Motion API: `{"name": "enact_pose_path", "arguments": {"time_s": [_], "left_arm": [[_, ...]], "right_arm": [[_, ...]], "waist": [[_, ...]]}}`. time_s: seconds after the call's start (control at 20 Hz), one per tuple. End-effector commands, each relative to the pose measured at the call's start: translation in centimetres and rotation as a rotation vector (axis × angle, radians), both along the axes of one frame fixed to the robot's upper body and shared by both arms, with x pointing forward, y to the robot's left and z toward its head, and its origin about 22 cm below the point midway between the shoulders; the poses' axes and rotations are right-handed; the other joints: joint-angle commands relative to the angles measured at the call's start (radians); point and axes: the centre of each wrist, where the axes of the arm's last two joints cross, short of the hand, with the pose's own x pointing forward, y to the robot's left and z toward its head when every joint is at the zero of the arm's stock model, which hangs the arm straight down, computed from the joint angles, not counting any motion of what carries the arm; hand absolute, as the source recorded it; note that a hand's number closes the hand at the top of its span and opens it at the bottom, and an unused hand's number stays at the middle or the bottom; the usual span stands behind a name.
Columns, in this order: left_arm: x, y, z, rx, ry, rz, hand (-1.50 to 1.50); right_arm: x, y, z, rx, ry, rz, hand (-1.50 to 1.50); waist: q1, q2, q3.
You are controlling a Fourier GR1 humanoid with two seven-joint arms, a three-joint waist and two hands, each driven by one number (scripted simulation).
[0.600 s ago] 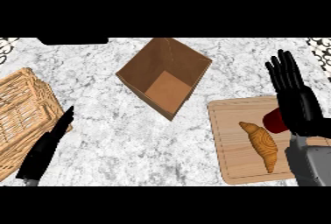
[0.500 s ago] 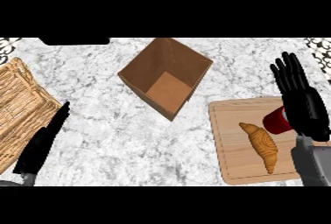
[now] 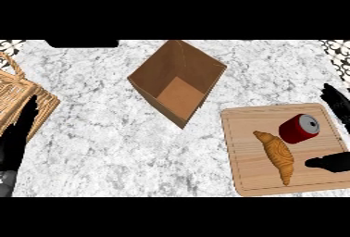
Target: Pick the can from the cutting board and place it in the cardboard box
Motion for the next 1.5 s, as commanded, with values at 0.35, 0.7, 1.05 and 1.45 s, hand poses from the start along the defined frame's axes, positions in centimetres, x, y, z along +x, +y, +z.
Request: {"name": "enact_pose_path", "arguments": {"time_s": [0.35, 0.7, 1.05, 1.45], "left_arm": [[2.0, -1.8, 0.8, 0.019, 0.008, 0.034, 0.00], [1.0, -0.9, -0.6, 0.003, 0.000, 0.041, 0.00], [2.4, -1.7, 1.4, 0.022, -0.002, 0.021, 0.00], [1.8, -1.1, 0.6, 0.009, 0.022, 0.042, 0.00]], "right_arm": [[-3.3, -10.2, -3.9, 0.025, -0.146, 0.082, -1.50], [-0.1, -11.5, 3.4, -0.427, 0.018, 0.181, -1.50], [4.9, -7.1, 5.4, -0.689, 0.207, 0.285, -1.50], [7.3, -3.0, 3.5, -0.741, 0.303, 0.362, -1.50]], "waist": [[0.017, 0.000, 0.005], [0.028, -0.002, 0.001], [0.039, -0.001, 0.001], [0.013, -0.005, 0.001]]}}
